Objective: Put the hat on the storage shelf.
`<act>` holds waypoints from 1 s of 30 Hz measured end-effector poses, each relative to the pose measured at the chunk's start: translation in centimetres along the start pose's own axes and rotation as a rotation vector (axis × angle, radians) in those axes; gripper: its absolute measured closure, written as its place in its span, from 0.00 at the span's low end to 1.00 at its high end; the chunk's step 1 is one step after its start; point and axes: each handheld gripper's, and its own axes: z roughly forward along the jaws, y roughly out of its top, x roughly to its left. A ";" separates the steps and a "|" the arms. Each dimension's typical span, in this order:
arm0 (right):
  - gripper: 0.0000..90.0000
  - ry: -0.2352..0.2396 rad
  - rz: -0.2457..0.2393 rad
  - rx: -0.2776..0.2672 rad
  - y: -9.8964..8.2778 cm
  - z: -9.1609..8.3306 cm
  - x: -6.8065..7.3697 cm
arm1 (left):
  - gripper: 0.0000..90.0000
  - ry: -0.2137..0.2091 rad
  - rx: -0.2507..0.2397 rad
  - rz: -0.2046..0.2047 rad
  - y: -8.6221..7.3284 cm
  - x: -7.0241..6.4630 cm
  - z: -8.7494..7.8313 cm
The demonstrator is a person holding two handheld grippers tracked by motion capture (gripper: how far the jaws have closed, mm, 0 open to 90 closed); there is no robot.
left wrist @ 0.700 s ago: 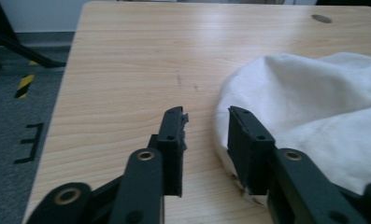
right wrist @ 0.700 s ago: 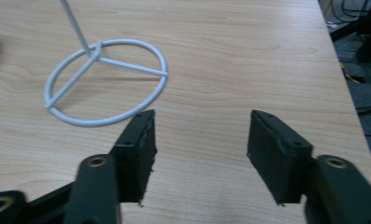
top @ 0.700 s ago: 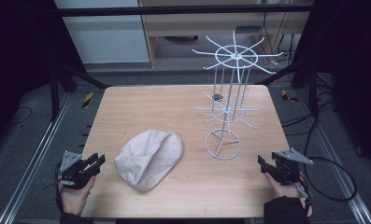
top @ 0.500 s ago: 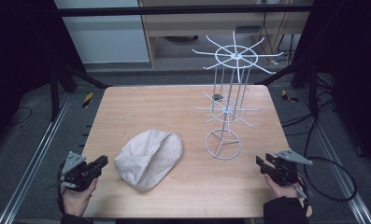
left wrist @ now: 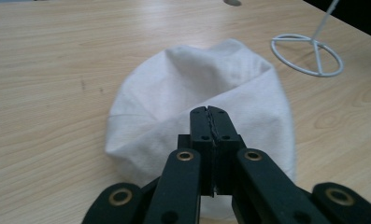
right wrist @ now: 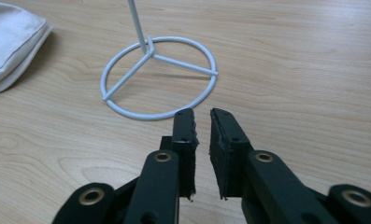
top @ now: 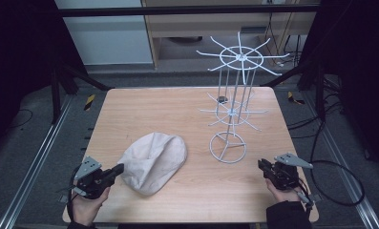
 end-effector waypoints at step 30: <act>1.00 0.034 -0.010 0.022 -0.1 0.3 0.0 | 0.99 -0.102 0.151 0.162 -0.2 -6.1 3.2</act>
